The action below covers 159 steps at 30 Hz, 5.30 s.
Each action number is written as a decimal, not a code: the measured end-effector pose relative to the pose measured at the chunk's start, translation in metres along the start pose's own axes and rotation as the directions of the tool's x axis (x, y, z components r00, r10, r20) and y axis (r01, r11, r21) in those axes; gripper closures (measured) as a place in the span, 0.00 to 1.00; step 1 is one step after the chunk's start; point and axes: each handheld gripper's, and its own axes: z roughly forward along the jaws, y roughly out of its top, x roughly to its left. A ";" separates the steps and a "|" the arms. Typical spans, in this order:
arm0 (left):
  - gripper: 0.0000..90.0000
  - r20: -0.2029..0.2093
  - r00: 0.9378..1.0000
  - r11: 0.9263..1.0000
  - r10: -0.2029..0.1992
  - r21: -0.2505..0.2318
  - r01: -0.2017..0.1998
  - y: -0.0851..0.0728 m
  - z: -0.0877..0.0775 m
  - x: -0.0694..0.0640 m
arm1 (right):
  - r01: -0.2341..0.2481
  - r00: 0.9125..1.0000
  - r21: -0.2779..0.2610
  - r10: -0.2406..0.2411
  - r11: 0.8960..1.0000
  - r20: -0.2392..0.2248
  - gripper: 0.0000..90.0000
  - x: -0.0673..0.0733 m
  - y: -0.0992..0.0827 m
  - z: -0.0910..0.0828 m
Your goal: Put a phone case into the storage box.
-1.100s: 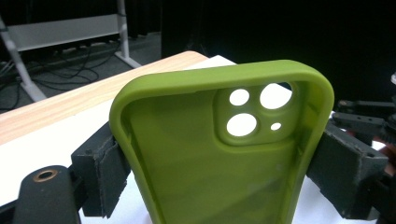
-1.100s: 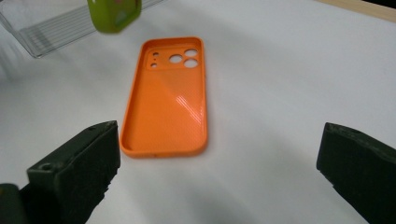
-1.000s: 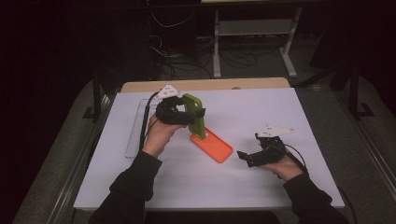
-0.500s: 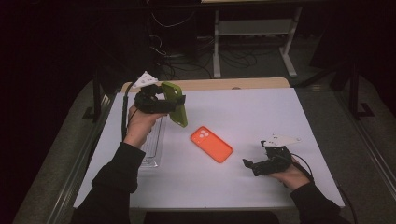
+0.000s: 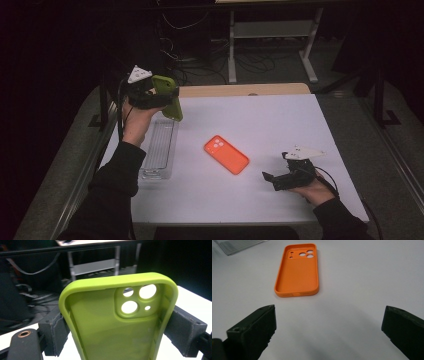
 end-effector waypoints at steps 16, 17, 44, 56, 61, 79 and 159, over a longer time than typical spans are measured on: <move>0.16 -0.275 0.961 0.990 -0.028 0.124 0.065 -0.016 0.050 0.029 | 0.006 1.000 -0.011 -0.006 1.000 -0.007 0.00 0.001 0.001 -0.001; 0.16 -0.286 0.958 0.989 -0.034 0.126 0.073 -0.019 0.054 0.030 | 0.004 1.000 -0.012 -0.004 1.000 -0.008 0.00 0.001 0.001 -0.001; 0.15 -0.375 0.926 0.973 -0.039 0.196 0.121 -0.057 0.089 0.035 | 0.002 1.000 -0.018 -0.002 1.000 -0.004 0.00 0.001 0.001 -0.003; 0.14 -0.386 0.922 0.975 -0.040 0.187 0.120 -0.062 0.089 0.034 | 0.003 1.000 -0.017 -0.003 1.000 -0.004 0.00 0.002 0.001 -0.003; 0.10 -0.382 0.923 0.976 -0.051 0.177 0.127 -0.062 0.089 0.034 | 0.002 1.000 -0.016 -0.002 1.000 -0.003 0.00 0.002 0.002 -0.003; 0.00 -0.223 0.974 0.965 -0.042 0.244 0.098 -0.045 0.050 0.047 | -0.001 1.000 -0.013 0.001 1.000 -0.005 0.00 0.002 0.002 -0.002; 0.00 0.544 0.827 0.935 0.142 0.200 -0.292 -0.123 -0.018 -0.128 | 0.011 0.997 0.064 -0.006 0.998 -0.078 0.00 0.011 0.069 0.033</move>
